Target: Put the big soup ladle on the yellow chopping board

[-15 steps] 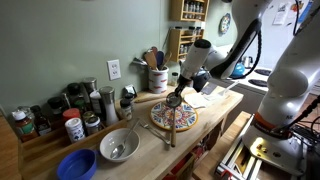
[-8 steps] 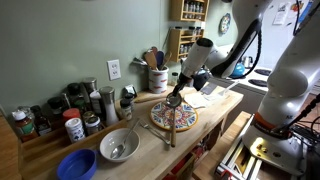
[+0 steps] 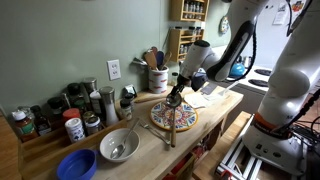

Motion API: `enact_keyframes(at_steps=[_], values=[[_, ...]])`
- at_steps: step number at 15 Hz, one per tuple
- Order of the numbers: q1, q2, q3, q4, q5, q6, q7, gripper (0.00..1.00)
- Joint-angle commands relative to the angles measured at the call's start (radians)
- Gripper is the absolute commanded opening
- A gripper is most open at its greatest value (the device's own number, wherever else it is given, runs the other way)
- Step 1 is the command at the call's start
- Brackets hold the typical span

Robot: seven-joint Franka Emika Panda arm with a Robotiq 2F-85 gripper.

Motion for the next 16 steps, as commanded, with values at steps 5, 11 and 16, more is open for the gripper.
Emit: enact_keyframes(at_steps=[5,11,16], values=[[0.115,-0.054,0.055,0.002,0.446,-0.1,-0.269,1.0],[0.103,-0.329,0.055,0.033,0.565,-0.453,-0.414,1.0],[0.152,-0.428,0.007,0.131,0.719,-0.698,-0.652,1.0]])
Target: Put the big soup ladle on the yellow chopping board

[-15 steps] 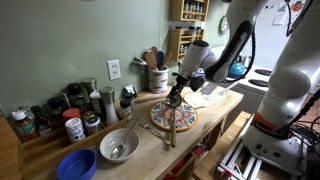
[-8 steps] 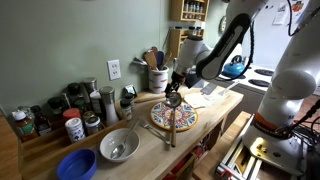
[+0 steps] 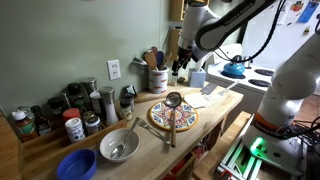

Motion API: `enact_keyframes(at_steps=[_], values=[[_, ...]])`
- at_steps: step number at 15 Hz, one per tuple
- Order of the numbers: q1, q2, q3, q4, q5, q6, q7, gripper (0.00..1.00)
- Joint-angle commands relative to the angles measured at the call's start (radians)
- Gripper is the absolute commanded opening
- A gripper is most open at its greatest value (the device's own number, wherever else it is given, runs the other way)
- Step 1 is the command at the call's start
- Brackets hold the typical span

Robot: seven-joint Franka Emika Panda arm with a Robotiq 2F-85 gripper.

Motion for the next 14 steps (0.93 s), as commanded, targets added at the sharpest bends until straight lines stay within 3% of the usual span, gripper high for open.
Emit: enact_keyframes(at_steps=[1,5,9,11,12,14], values=[[0.062,-0.058,-0.057,0.052,0.157,-0.151,-0.222,1.0],[0.133,-0.075,-0.151,0.121,0.363,-0.328,-0.492,1.0],[0.136,-0.111,-0.168,0.15,0.412,-0.501,-0.612,1.0],[0.125,-0.14,-0.147,0.148,0.409,-0.565,-0.597,1.0],[0.113,-0.097,-0.146,0.161,0.395,-0.507,-0.591,1.0],[0.115,-0.116,-0.142,0.162,0.395,-0.542,-0.591,1.0]])
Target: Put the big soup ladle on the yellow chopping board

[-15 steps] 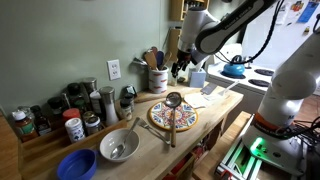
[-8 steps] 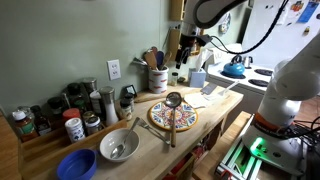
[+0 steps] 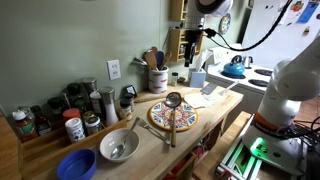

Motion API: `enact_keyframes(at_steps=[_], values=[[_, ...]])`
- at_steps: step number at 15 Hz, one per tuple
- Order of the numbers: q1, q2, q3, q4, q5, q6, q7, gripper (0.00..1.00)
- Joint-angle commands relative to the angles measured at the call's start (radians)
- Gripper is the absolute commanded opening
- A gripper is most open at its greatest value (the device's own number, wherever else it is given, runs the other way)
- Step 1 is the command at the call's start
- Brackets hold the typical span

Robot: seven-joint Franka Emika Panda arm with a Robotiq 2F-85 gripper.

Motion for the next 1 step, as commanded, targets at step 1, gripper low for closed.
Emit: enact_keyframes(at_steps=[1], values=[[-0.006,-0.005,0.007,0.002,0.003,-0.008,-0.002,1.0]])
